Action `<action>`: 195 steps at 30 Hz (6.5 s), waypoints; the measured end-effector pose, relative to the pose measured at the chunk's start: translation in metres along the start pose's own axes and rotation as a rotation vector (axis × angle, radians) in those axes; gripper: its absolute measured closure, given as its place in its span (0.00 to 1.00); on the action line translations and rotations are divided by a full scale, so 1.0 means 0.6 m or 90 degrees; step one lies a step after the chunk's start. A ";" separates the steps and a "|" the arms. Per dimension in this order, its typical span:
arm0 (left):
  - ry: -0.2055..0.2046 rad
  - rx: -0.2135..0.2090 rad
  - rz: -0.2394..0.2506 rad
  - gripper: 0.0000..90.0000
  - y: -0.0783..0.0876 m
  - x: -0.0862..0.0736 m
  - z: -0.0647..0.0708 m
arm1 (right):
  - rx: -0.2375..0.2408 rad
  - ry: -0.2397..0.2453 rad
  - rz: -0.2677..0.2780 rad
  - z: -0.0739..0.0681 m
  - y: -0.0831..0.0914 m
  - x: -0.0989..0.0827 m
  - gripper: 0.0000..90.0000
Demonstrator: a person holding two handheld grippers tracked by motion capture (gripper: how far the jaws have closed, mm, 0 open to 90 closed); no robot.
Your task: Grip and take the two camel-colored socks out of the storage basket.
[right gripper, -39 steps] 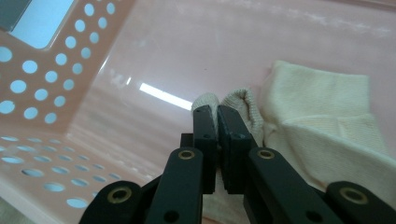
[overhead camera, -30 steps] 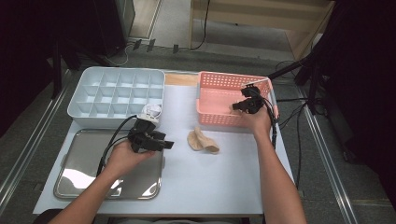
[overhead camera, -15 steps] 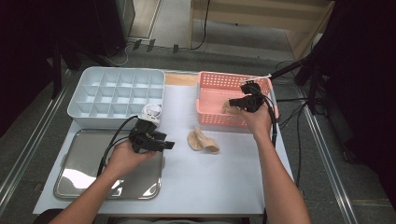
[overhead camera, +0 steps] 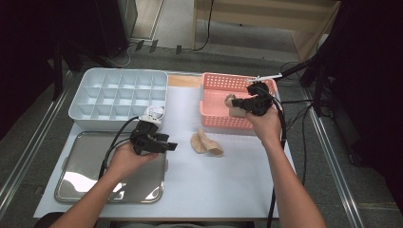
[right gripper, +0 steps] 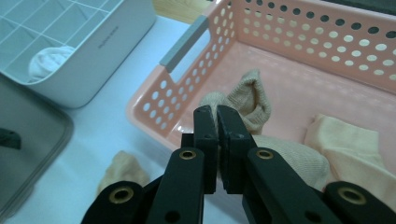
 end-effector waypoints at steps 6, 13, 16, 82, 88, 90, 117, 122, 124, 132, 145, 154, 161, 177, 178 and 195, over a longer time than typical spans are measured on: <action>-0.003 0.003 0.003 0.50 -0.001 0.005 0.000 | 0.014 0.020 0.004 -0.033 0.027 -0.008 0.98; -0.010 0.006 0.004 0.50 -0.005 0.010 0.004 | 0.043 0.051 0.009 -0.086 0.043 -0.041 0.98; -0.011 0.005 0.006 0.50 -0.004 0.012 0.004 | 0.058 0.062 0.007 -0.106 0.038 -0.058 0.98; -0.053 -0.012 -0.034 0.60 -0.092 0.051 0.041 | 0.014 -0.021 -0.004 -0.078 -0.025 -0.226 0.77; -0.055 -0.011 -0.038 0.61 -0.110 0.056 0.040 | 0.020 -0.036 -0.027 -0.075 -0.044 -0.250 0.76; -0.063 -0.008 -0.044 0.61 -0.119 0.057 0.042 | 0.026 -0.038 -0.036 -0.079 -0.058 -0.256 0.74; -0.084 -0.030 -0.050 0.96 -0.132 0.054 0.050 | 0.022 -0.028 -0.062 -0.090 -0.091 -0.244 0.92; -0.075 -0.052 -0.035 0.96 -0.099 0.054 0.056 | 0.023 -0.028 -0.056 -0.091 -0.071 -0.245 0.92; -0.074 -0.060 -0.037 0.96 -0.090 0.049 0.062 | 0.027 -0.027 -0.052 -0.094 -0.062 -0.246 0.92; -0.044 -0.053 -0.079 0.96 -0.087 0.006 0.055 | 0.026 -0.015 -0.084 -0.107 -0.080 -0.263 0.85; 0.003 -0.031 -0.106 0.95 -0.088 -0.018 0.028 | 0.047 -0.026 -0.048 -0.093 -0.066 -0.242 0.88; 0.007 -0.027 -0.111 0.94 -0.084 -0.024 0.022 | 0.041 -0.008 -0.084 -0.108 -0.109 -0.253 0.82; 0.015 -0.028 -0.107 0.94 -0.079 -0.028 0.019 | 0.028 0.009 -0.089 -0.118 -0.128 -0.250 0.75; 0.016 -0.034 -0.105 0.94 -0.076 -0.029 0.020 | 0.013 0.035 -0.083 -0.130 -0.142 -0.246 1.00; 0.016 -0.034 -0.105 0.94 -0.076 -0.029 0.020 | 0.013 0.035 -0.083 -0.130 -0.142 -0.246 1.00; 0.005 -0.064 -0.110 0.94 -0.089 -0.021 0.043 | -0.005 -0.032 -0.087 -0.078 -0.085 -0.270 1.00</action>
Point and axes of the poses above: each handheld gripper's, and its own axes: y roughly backward along the jaws, x roughly out of its top, z roughly to its right, the point moved 9 cm from there along -y, roughly forward along the jaws, and after that the axes turned 13 degrees about -z, right-handed, at the moved point
